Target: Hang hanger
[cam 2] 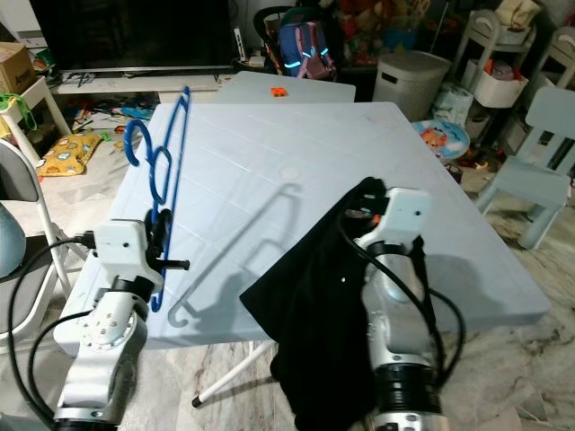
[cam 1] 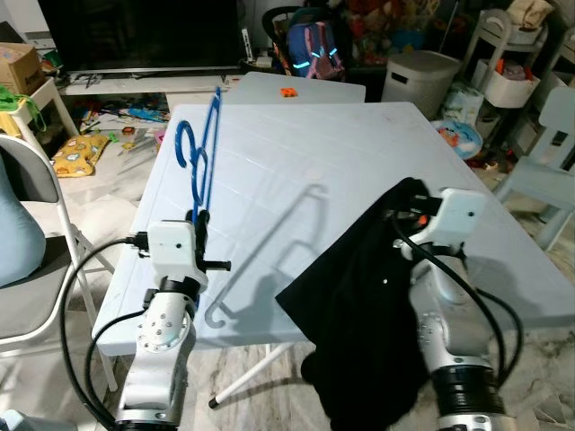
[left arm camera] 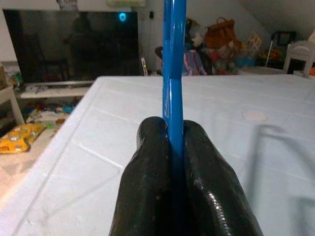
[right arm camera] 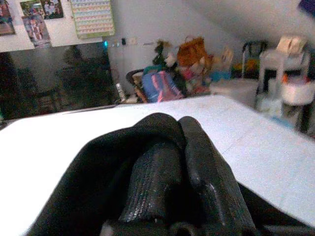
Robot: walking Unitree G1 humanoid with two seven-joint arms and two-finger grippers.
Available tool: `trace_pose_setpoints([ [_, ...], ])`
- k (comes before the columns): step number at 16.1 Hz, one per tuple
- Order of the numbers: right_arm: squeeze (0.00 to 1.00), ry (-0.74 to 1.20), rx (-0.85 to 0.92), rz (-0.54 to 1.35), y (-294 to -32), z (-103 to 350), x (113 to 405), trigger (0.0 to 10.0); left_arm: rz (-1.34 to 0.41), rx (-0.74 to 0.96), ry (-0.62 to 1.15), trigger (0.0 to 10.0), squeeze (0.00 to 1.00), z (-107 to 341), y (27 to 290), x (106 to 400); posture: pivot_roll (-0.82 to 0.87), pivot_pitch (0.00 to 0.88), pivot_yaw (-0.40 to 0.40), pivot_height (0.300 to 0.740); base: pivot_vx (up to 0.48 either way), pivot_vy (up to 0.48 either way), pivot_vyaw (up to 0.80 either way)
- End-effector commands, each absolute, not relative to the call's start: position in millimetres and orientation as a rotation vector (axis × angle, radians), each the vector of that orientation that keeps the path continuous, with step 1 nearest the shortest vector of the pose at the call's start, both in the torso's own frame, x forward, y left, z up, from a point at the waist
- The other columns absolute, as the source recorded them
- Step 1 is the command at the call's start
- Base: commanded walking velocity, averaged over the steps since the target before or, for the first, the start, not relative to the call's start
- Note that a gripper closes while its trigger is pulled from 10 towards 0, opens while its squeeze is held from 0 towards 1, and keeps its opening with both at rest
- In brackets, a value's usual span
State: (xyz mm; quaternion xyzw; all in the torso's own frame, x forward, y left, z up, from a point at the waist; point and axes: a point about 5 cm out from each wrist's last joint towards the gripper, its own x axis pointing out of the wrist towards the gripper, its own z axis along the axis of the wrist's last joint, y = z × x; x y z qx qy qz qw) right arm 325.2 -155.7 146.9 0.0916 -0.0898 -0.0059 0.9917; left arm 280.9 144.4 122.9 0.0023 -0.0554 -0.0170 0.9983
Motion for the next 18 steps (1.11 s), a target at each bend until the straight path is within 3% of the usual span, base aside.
trace_pose_setpoints([
  [1,0.00,-0.203,0.208,0.034,-144.3,157.2,331.4,0.0,-0.032,0.012,-0.108,10.0,0.00,120.6,143.9,280.5,0.04,0.000,-0.046,0.740,0.000,0.000,0.00],
  [4,0.00,-0.266,0.262,0.089,-116.6,201.2,375.2,0.0,-0.044,0.013,-0.119,10.0,0.00,122.8,138.3,285.5,0.05,0.000,-0.046,0.740,0.000,0.000,0.00],
  [7,0.00,-0.246,0.368,0.104,-105.8,239.2,405.6,0.0,0.002,0.013,-0.133,10.0,0.00,123.2,140.8,284.7,0.09,0.000,-0.084,0.740,0.000,0.000,0.00],
  [10,0.00,-0.337,0.471,0.059,-109.6,298.1,418.9,0.0,0.052,0.002,-0.156,10.0,0.00,127.1,145.4,283.8,0.12,0.000,-0.103,0.740,0.000,0.000,0.00],
  [14,0.00,-0.548,0.529,0.095,-114.2,364.4,414.8,0.0,0.042,0.005,-0.157,10.0,0.00,126.1,143.6,281.0,0.14,0.000,-0.109,0.740,0.000,0.000,0.00],
  [16,0.00,-0.555,0.495,0.128,-108.5,361.9,414.4,0.0,0.041,0.005,-0.160,10.0,0.00,126.0,142.5,281.9,0.13,0.000,-0.107,0.740,0.000,0.000,0.00],
  [17,0.00,-0.473,0.409,0.155,-97.7,333.3,417.4,9.2,0.038,0.003,-0.166,10.0,0.00,127.4,140.4,283.7,0.13,0.000,-0.107,0.740,0.000,0.000,0.00],
  [18,0.00,-0.415,0.329,0.174,-90.6,313.5,418.4,10.0,0.036,0.000,-0.168,10.0,0.00,127.9,139.5,284.3,0.12,0.000,-0.105,0.740,0.000,0.000,0.00],
])
